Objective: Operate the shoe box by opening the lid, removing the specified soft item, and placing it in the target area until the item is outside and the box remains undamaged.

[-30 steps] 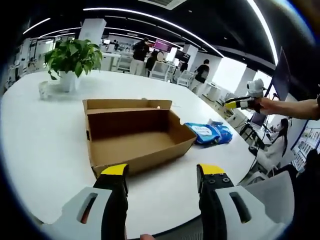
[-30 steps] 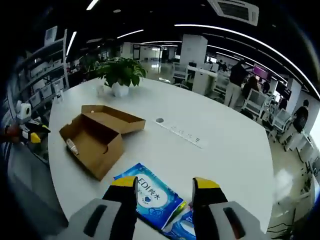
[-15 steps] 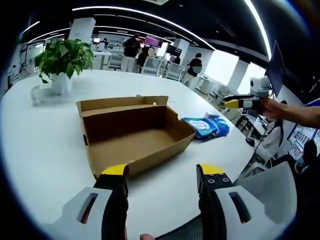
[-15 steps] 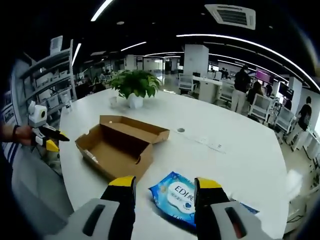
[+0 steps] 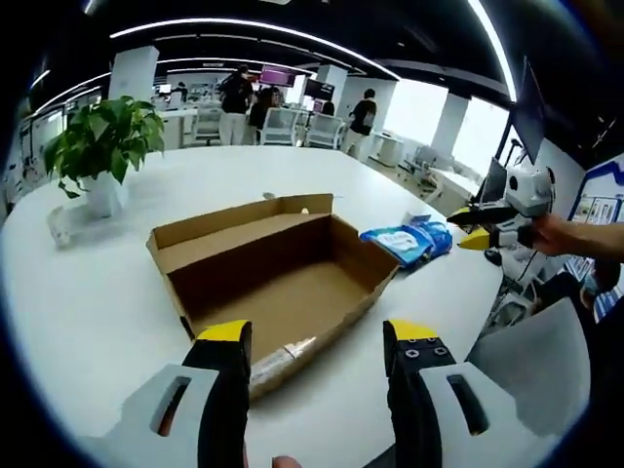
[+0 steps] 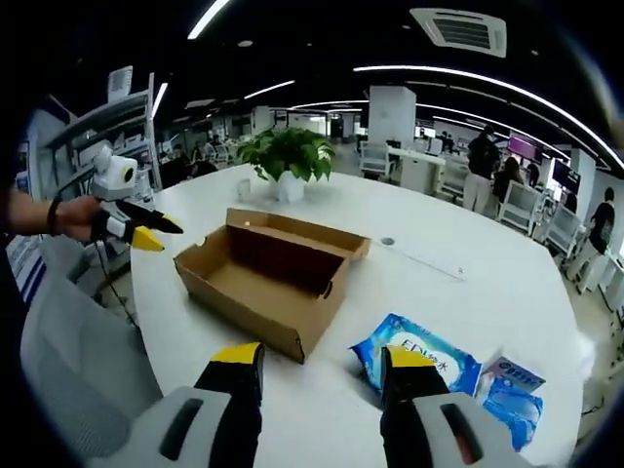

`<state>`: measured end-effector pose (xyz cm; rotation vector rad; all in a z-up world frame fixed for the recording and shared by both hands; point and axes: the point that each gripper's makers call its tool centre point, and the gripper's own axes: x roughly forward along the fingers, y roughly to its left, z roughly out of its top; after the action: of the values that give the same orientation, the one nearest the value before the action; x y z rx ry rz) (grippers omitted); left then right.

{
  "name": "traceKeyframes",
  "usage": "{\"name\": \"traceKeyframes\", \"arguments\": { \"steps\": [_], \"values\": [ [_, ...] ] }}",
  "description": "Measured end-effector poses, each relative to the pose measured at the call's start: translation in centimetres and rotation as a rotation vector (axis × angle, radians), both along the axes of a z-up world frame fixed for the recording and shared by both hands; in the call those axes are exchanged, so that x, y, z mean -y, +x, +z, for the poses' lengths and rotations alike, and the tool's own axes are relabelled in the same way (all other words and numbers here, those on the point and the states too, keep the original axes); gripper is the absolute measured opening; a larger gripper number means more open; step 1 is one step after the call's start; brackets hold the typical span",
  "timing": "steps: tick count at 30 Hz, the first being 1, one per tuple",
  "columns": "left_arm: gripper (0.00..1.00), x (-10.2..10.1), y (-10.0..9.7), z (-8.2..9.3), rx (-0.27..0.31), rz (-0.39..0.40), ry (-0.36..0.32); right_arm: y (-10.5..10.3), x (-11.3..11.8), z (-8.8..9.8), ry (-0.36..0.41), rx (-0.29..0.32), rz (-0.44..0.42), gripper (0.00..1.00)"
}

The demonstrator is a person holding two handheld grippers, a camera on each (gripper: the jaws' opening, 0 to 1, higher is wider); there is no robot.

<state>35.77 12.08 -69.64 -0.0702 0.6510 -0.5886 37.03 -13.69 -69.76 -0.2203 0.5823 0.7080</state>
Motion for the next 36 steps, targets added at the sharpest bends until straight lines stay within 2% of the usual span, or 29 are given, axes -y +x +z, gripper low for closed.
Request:
{"name": "traceKeyframes", "arguments": {
  "steps": [5,11,15,17,22,28,30,34,36],
  "values": [
    [0.56,-1.2,2.1,0.2,0.0,-0.04,0.053,-1.6,-1.1,-0.7,-0.013,-0.009,0.025,0.46],
    [0.55,-2.2,4.1,0.3,-0.002,-0.103,0.132,-2.0,-1.9,-0.9,-0.043,0.011,0.042,0.46],
    [0.56,-2.0,5.0,0.0,-0.019,-0.174,0.163,-2.3,-2.6,-1.1,-0.043,0.013,0.044,0.47],
    [0.56,-1.9,5.3,-0.6,-0.025,-0.234,0.212,-2.6,-3.0,-1.3,-0.045,0.013,0.041,0.47],
    [0.56,-1.4,5.9,-1.9,-0.048,-0.301,0.258,-3.5,-4.1,-1.4,-0.008,-0.008,0.023,0.47],
    [0.56,-0.9,6.3,-4.0,-0.089,-0.372,0.296,-4.3,-5.1,-1.6,-0.009,-0.013,0.034,0.47],
    [0.56,-0.8,6.3,-4.9,-0.099,-0.417,0.333,-4.5,-5.4,-1.6,-0.009,-0.012,0.035,0.47],
    [0.53,-0.5,6.5,-6.0,-0.119,-0.456,0.307,-4.7,-5.6,-1.8,-0.009,-0.018,0.026,0.47],
    [0.54,-0.6,6.5,-6.5,-0.125,-0.477,0.317,-4.8,-5.7,-1.8,-0.007,-0.021,0.023,0.47]
  ]
}}
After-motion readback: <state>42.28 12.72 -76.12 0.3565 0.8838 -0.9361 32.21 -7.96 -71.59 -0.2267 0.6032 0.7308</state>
